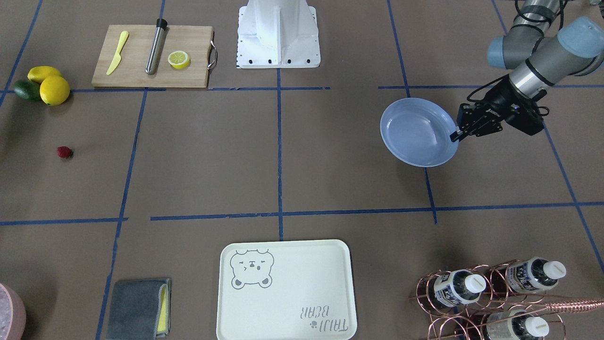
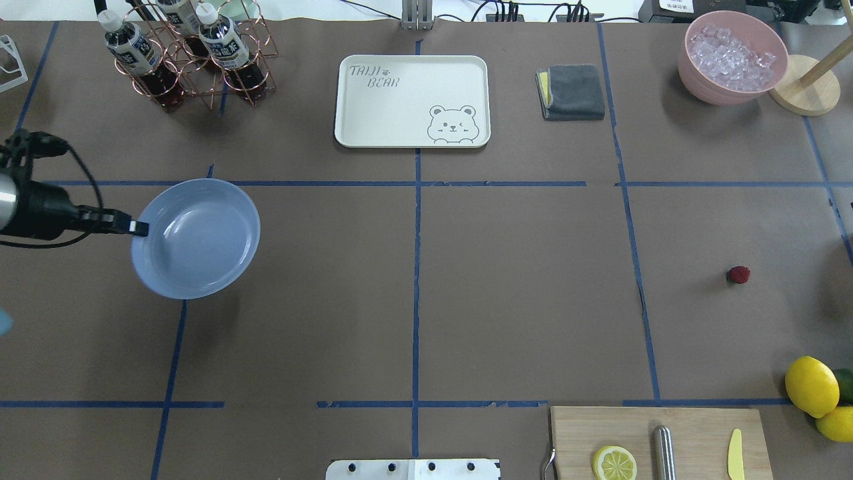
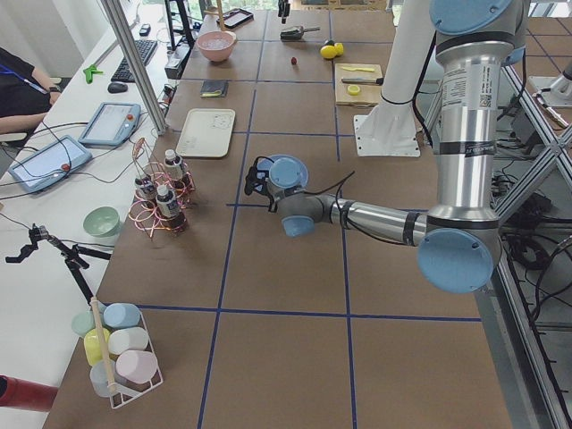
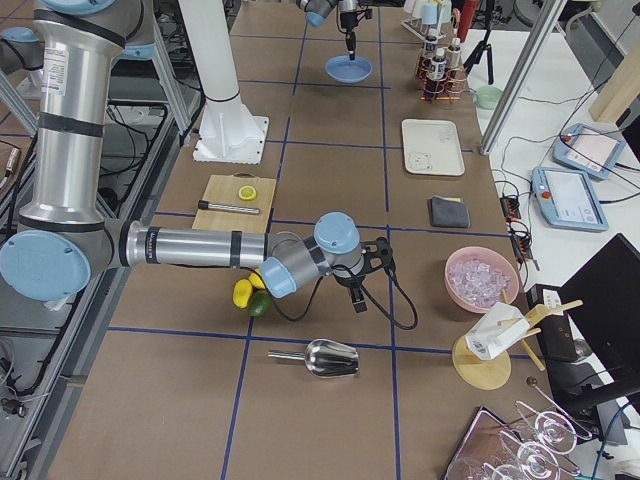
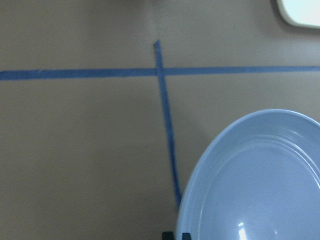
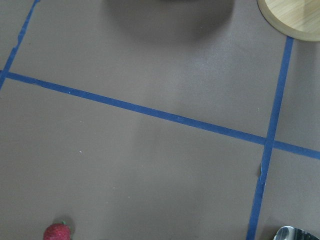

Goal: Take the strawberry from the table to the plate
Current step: 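Slide the light blue plate with the left gripper toward the table center, then release the plate and withdraw the left gripper to rest, then lower the right gripper onto the red strawberry and grasp it, then carry the strawberry with the right gripper over the light blue plate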

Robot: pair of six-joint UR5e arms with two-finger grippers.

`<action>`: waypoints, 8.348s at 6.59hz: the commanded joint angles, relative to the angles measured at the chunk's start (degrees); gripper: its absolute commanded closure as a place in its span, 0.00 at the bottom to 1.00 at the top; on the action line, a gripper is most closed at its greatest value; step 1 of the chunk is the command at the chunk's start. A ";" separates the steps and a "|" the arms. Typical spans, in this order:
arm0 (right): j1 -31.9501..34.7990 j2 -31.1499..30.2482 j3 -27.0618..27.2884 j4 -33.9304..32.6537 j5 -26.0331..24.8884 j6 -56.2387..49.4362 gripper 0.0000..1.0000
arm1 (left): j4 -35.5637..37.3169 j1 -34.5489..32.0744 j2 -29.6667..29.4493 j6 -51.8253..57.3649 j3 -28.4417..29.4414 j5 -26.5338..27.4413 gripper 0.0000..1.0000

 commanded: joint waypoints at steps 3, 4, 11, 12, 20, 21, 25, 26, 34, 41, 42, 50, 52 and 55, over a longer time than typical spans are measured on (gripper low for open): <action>-0.06 -0.63 -0.23 0.00 -0.12 0.00 0.00 | 19.36 18.75 -24.46 -7.61 3.83 19.08 1.00; -0.06 -0.63 -0.23 0.00 -0.12 0.09 0.00 | 19.02 21.23 -26.24 -7.61 6.46 21.11 1.00; -0.06 -0.54 -0.32 0.00 -0.12 0.09 0.00 | 18.75 23.01 -27.31 -7.08 8.51 21.75 1.00; -0.06 -0.54 -0.32 0.00 -0.12 0.09 0.00 | 18.92 23.01 -27.22 -7.08 8.60 21.75 0.80; 0.03 2.01 8.73 1.93 5.44 10.10 0.00 | 29.47 -6.97 -7.59 40.35 -3.62 5.89 0.00; -1.71 1.84 8.82 1.67 4.55 10.11 0.00 | 29.91 -16.27 -3.79 49.69 -2.83 4.36 0.00; -10.50 2.01 9.52 -0.69 -1.87 10.20 0.00 | 63.82 -36.02 -3.59 68.88 -0.46 -3.21 0.00; -11.82 2.10 13.61 -8.01 -3.71 10.20 0.00 | 63.75 -37.97 -0.53 76.60 0.94 -3.39 0.00; -31.16 -2.30 0.92 14.59 -22.70 29.45 0.07 | 63.13 -41.50 4.33 79.67 0.34 -6.11 0.00; -32.83 3.12 6.94 7.62 -22.44 35.02 1.00 | 63.13 -41.41 4.16 79.67 0.07 -6.12 0.00; -35.71 10.29 9.67 -1.67 -24.45 41.16 1.00 | 63.13 -41.41 4.16 79.67 -0.10 -6.12 0.00; -57.18 56.94 -9.28 -33.93 -42.56 65.92 1.00 | 63.13 -41.41 3.89 79.49 -1.33 -7.60 0.00; -57.19 57.64 -11.03 -33.93 -43.62 65.92 1.00 | 63.13 -41.41 3.89 79.49 -1.33 -7.70 0.00; -57.19 57.56 -12.80 -33.93 -45.30 65.31 1.00 | 63.13 -41.41 3.80 79.58 -1.42 -7.70 0.00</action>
